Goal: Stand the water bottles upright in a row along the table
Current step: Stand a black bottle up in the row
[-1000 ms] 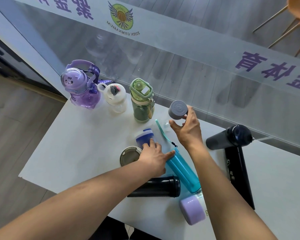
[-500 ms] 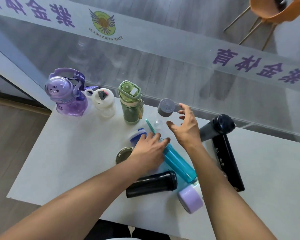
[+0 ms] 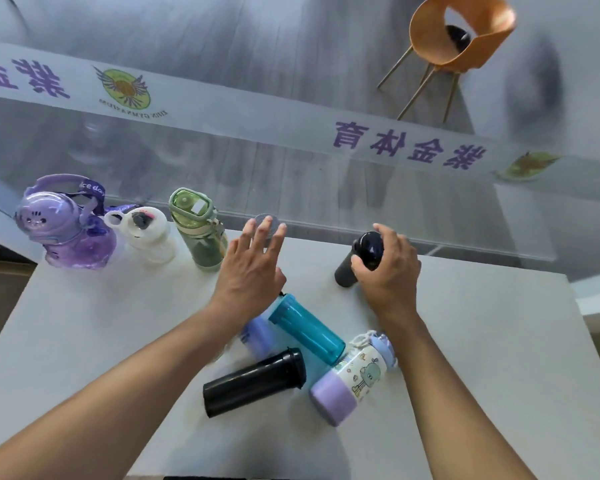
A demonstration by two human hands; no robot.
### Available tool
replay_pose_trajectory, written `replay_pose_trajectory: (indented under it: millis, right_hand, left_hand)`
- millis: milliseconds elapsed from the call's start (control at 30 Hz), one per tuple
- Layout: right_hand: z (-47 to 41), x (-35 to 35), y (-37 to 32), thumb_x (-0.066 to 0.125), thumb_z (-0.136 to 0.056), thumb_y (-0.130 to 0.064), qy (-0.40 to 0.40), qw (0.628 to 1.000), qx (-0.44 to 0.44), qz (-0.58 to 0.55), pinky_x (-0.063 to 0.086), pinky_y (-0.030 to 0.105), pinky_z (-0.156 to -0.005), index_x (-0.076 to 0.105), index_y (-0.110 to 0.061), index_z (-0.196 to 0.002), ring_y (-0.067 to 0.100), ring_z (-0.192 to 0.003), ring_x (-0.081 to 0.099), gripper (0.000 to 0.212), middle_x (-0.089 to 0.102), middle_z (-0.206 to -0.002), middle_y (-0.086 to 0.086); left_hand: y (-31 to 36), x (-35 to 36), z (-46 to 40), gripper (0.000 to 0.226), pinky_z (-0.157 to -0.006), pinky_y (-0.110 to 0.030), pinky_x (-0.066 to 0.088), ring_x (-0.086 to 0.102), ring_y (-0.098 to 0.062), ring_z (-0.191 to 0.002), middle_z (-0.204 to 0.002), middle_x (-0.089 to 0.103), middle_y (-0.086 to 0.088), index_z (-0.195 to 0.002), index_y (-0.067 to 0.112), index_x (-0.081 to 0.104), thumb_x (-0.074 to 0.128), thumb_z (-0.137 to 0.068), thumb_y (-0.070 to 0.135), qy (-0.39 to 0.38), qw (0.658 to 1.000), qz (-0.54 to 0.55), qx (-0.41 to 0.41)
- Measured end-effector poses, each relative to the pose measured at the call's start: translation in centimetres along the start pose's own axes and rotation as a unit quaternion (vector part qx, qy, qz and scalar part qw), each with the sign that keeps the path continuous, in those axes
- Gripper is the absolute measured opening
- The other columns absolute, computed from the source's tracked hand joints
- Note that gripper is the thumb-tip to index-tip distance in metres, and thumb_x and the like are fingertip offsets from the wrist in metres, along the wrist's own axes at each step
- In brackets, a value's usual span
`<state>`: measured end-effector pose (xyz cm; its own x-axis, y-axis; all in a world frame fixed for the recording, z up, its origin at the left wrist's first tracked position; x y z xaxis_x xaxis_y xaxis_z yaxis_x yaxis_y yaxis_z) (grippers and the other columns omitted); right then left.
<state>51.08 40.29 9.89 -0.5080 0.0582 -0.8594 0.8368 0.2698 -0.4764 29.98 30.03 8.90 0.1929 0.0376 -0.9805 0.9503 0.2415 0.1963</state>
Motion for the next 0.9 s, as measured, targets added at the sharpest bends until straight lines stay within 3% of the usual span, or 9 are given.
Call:
replay_pose_trajectory:
  millis: [133,200,333,500,633,900]
  right_hand:
    - [-2.7,0.2,2.9,0.083,-0.069,-0.05,-0.113,0.992,0.041,0.048,0.038,0.046,-0.106,0.036,-0.025,-0.15,0.032,-0.13,0.046,0.097,0.044,-0.142,0.01]
    - [-3.6,0.7,3.7,0.083,-0.069,-0.051,-0.16,0.986,0.035,0.033,0.036,0.046,-0.108,0.032,-0.027,-0.152,0.031,-0.132,0.045,0.101,0.042,-0.143,0.01]
    - [-4.4,1.6,4.9,0.08,-0.072,-0.043,-0.199,0.979,0.021,0.025,0.04,0.045,-0.106,0.038,-0.027,-0.145,0.035,-0.126,0.049,0.086,0.045,-0.135,0.011]
    - [-4.8,1.7,5.1,0.08,-0.071,-0.035,-0.222,0.975,0.027,-0.006,0.047,0.041,-0.098,0.045,-0.028,-0.133,0.035,-0.114,0.056,0.072,0.052,-0.121,0.011]
    - [-4.8,2.6,3.5,0.081,-0.071,-0.037,-0.235,0.972,0.001,-0.021,0.05,0.041,-0.096,0.046,-0.029,-0.131,0.032,-0.107,0.059,0.069,0.053,-0.118,0.007]
    - [-4.2,5.0,-1.0,0.082,-0.073,-0.039,-0.265,0.963,-0.041,-0.028,0.049,0.045,-0.099,0.042,-0.031,-0.136,0.031,-0.113,0.056,0.075,0.052,-0.124,0.007]
  left_hand:
    - [0.4,1.1,-0.6,0.081,-0.115,-0.047,0.025,0.013,-0.034,-0.151,-0.165,0.017,-0.007,-0.156,0.018,0.015,0.055,-0.087,0.031,-0.029,0.999,-0.017,-0.043]
    - [0.4,1.4,-0.7,0.082,-0.116,-0.048,0.024,0.014,-0.034,-0.151,-0.165,0.018,-0.007,-0.156,0.017,0.015,0.057,-0.087,0.031,-0.029,0.997,-0.025,-0.062]
    - [1.3,1.7,-0.2,0.084,-0.116,-0.048,0.025,0.017,-0.034,-0.15,-0.165,0.017,-0.004,-0.156,0.019,0.016,0.058,-0.085,0.029,-0.026,0.995,-0.024,-0.091]
    - [2.1,1.9,0.1,0.082,-0.117,-0.047,0.024,0.007,-0.029,-0.152,-0.167,0.004,0.001,-0.157,0.023,0.007,0.053,-0.089,0.028,-0.034,0.994,-0.014,-0.103]
    - [2.1,1.7,-0.1,0.082,-0.117,-0.047,0.025,0.007,-0.029,-0.152,-0.167,0.003,0.001,-0.157,0.023,0.004,0.052,-0.09,0.029,-0.04,0.994,-0.015,-0.102]
    - [1.1,1.3,-0.5,0.081,-0.116,-0.045,0.027,0.009,-0.026,-0.152,-0.167,0.006,0.002,-0.157,0.026,0.006,0.05,-0.089,0.018,-0.042,0.995,-0.008,-0.091]
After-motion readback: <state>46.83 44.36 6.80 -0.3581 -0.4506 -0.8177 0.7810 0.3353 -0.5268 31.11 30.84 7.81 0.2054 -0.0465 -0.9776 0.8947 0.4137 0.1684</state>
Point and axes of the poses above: each hand's wrist, its own z-axis away from the middle knuckle, its own x-axis out of the palm, y = z × x, the point moved 1 cm from there along -z, towards the middle knuckle
